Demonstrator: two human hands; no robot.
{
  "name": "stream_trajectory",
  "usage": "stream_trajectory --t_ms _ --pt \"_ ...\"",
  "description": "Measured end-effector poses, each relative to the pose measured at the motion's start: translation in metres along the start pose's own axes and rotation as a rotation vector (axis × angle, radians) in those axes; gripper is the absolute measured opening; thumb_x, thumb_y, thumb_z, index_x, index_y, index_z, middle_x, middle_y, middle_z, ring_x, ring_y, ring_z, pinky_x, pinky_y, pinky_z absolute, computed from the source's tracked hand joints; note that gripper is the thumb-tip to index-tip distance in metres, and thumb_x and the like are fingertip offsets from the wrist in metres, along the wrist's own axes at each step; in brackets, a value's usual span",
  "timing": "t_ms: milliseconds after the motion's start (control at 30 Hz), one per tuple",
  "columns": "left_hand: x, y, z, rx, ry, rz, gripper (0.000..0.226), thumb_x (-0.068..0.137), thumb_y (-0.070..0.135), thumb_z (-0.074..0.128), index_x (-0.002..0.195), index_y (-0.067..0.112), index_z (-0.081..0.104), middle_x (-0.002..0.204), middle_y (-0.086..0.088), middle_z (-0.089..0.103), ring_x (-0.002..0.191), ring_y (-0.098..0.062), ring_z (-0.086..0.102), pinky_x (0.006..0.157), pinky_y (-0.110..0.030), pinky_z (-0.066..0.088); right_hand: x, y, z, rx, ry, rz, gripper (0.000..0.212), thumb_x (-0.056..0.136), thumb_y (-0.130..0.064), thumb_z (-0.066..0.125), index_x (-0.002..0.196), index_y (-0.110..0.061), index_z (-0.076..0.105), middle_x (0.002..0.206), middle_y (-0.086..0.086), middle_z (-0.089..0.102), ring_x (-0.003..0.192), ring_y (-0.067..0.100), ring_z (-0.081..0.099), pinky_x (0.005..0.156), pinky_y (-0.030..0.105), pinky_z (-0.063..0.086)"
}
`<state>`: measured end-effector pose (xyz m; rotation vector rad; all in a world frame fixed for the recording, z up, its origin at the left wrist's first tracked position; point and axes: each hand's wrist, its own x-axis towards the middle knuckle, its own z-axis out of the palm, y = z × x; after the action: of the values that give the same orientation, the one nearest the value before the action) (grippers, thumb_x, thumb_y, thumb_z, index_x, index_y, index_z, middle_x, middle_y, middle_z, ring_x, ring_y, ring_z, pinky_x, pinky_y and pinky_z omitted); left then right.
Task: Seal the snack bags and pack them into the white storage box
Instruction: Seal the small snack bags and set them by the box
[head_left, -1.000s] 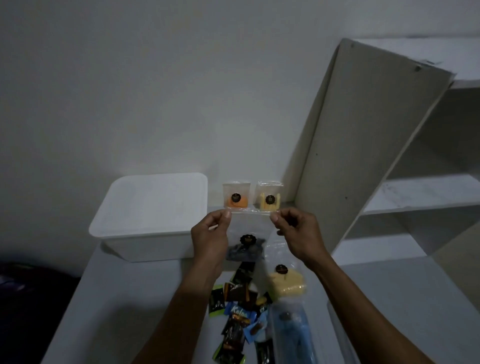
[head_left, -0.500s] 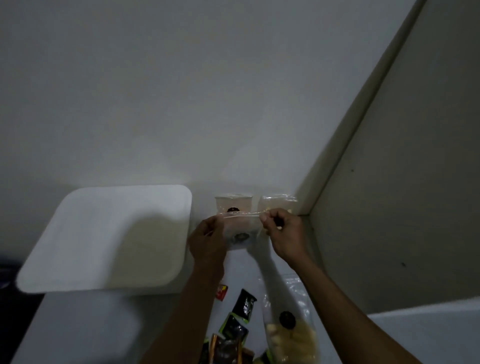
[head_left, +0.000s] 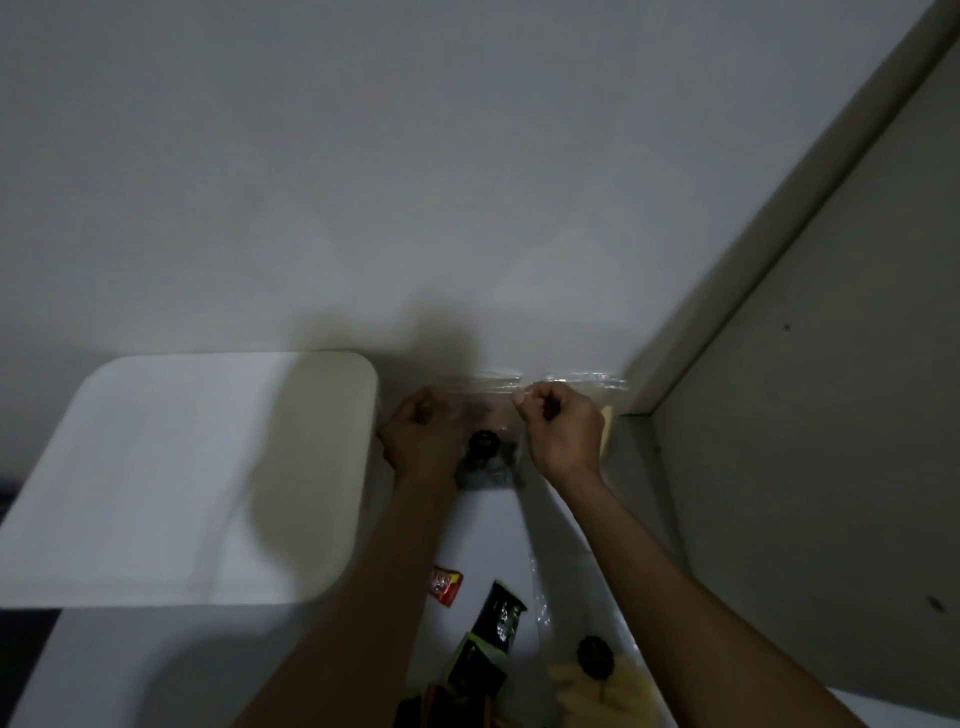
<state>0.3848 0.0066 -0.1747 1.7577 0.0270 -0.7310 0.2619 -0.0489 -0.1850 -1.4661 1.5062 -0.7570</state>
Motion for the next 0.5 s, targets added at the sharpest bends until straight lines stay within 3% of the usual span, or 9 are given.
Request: stream_trajectory --t_ms 100,167,233,300,433,500 --pt "0.008 0.006 0.004 -0.007 -0.031 0.025 0.034 0.089 0.010 0.064 0.122 0.003 0.061 0.100 -0.007 0.061 0.090 -0.018 0.057 0.075 -0.020 0.043 0.008 -0.013 0.000 0.022 -0.009 -0.021 0.021 0.088 -0.018 0.071 0.106 -0.007 0.070 0.085 0.006 0.070 0.077 0.010 0.063 0.085 0.025 0.053" --pt "0.015 0.010 0.004 0.071 -0.024 0.088 0.021 0.086 0.020 0.067 0.107 0.015 0.068 0.095 0.001 0.067 0.086 -0.015 0.061 0.068 -0.019 0.045 0.016 -0.014 -0.002 0.044 -0.007 -0.026 0.015 0.087 -0.019 0.072 0.100 -0.015 0.071 0.078 0.000 0.069 0.074 0.008 0.064 0.095 0.042 0.053" --pt "0.013 0.019 0.001 0.120 -0.020 0.134 0.009 0.081 0.028 0.072 0.086 0.020 0.069 0.084 0.007 0.069 0.077 -0.010 0.062 0.064 -0.022 0.050 0.021 -0.011 -0.009 0.065 -0.011 -0.018 0.008 0.086 -0.017 0.072 0.087 -0.024 0.068 0.073 0.000 0.069 0.069 0.013 0.065 0.087 0.051 0.056" --pt "0.010 0.017 -0.002 0.174 -0.037 0.158 0.009 0.084 0.032 0.070 0.082 0.024 0.068 0.083 0.007 0.067 0.076 -0.006 0.059 0.067 -0.026 0.049 0.021 -0.005 -0.020 0.084 -0.023 0.037 0.011 0.086 -0.018 0.073 0.084 -0.027 0.066 0.079 0.005 0.071 0.075 0.021 0.067 0.078 0.045 0.059" --pt "-0.021 -0.026 -0.014 0.367 -0.186 0.143 0.029 0.086 0.039 0.067 0.101 0.014 0.071 0.096 -0.004 0.071 0.089 -0.019 0.065 0.081 -0.035 0.054 -0.013 0.030 -0.051 -0.097 -0.035 0.041 0.010 0.088 -0.011 0.070 0.099 -0.010 0.069 0.081 0.003 0.065 0.077 0.018 0.061 0.067 0.011 0.048" --pt "-0.038 -0.057 -0.012 0.562 -0.304 0.134 0.039 0.084 0.045 0.065 0.099 0.009 0.071 0.100 -0.009 0.072 0.095 -0.026 0.066 0.088 -0.040 0.053 -0.028 0.055 -0.061 -0.213 -0.041 0.063 0.019 0.086 -0.007 0.070 0.106 -0.006 0.069 0.090 0.007 0.067 0.082 0.020 0.061 0.075 0.017 0.050"
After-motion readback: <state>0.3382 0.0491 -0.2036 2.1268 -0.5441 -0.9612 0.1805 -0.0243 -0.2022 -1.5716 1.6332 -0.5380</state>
